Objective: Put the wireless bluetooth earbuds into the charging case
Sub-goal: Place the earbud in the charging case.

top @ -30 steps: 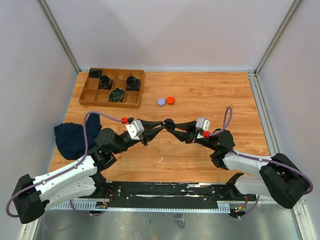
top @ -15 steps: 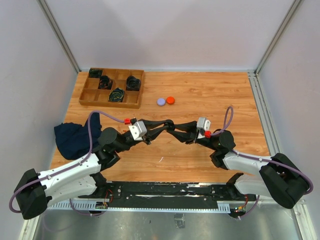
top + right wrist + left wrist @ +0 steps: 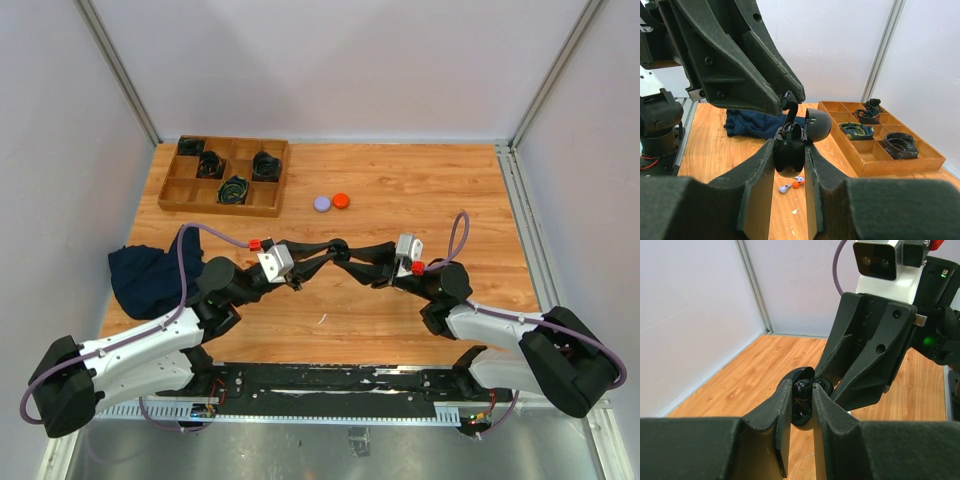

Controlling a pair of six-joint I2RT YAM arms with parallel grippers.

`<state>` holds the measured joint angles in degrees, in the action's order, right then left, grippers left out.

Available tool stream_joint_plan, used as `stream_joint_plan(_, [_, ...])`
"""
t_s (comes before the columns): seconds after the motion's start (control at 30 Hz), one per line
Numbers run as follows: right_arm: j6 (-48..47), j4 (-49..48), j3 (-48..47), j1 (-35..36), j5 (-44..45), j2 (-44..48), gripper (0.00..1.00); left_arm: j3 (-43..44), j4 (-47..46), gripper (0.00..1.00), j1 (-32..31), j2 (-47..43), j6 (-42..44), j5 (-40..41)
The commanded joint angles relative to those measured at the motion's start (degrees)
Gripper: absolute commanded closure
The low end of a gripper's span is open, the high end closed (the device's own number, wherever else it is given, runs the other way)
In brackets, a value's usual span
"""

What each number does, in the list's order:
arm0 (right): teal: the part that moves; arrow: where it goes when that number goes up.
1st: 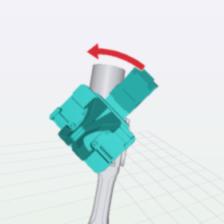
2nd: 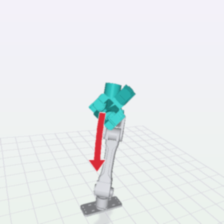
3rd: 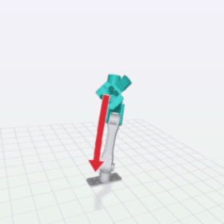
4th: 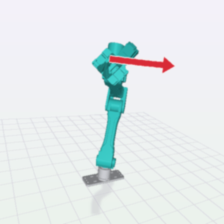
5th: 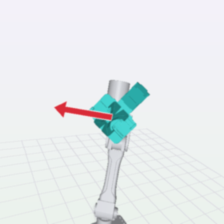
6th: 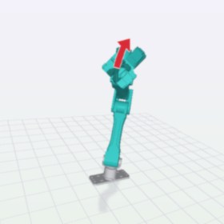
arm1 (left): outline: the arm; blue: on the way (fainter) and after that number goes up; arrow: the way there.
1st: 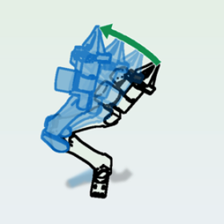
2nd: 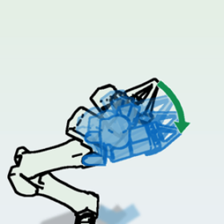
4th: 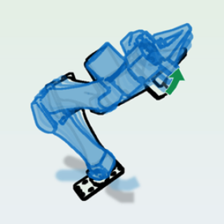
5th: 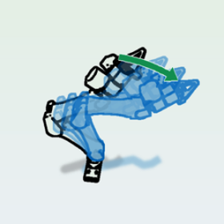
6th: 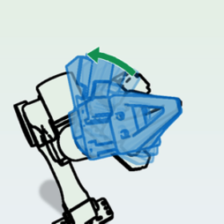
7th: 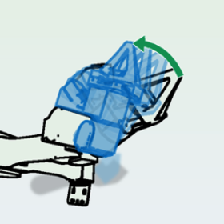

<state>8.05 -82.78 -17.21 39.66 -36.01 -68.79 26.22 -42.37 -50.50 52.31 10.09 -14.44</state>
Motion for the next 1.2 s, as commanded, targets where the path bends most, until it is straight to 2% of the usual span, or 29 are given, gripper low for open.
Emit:
stream_joint_plan(0.0, [1.17,-4.37,-1.95,0.55,-0.71,1.26,0.89,-1.03,-3.43,0.77,-0.63,0.32,-0.45,-0.04])
stream_joint_plan(0.8, [1.46,-4.41,-2.04,0.52,-0.27,1.99,0.89,-2.79,-5.52,0.76,-1.11,0.31,-2.89,-0.64])
stream_joint_plan(1.0, [1.17,-4.46,-1.77,0.51,-0.33,2.12,0.89,-3.54,-5.44,0.7,-1.1,-0.15,-2.97,-0.66])
stream_joint_plan(1.17, [1.01,-4.44,-1.56,0.56,-0.47,2.22,0.89,-3.39,-5.46,0.62,-1.15,0.13,-3.46,-0.55])
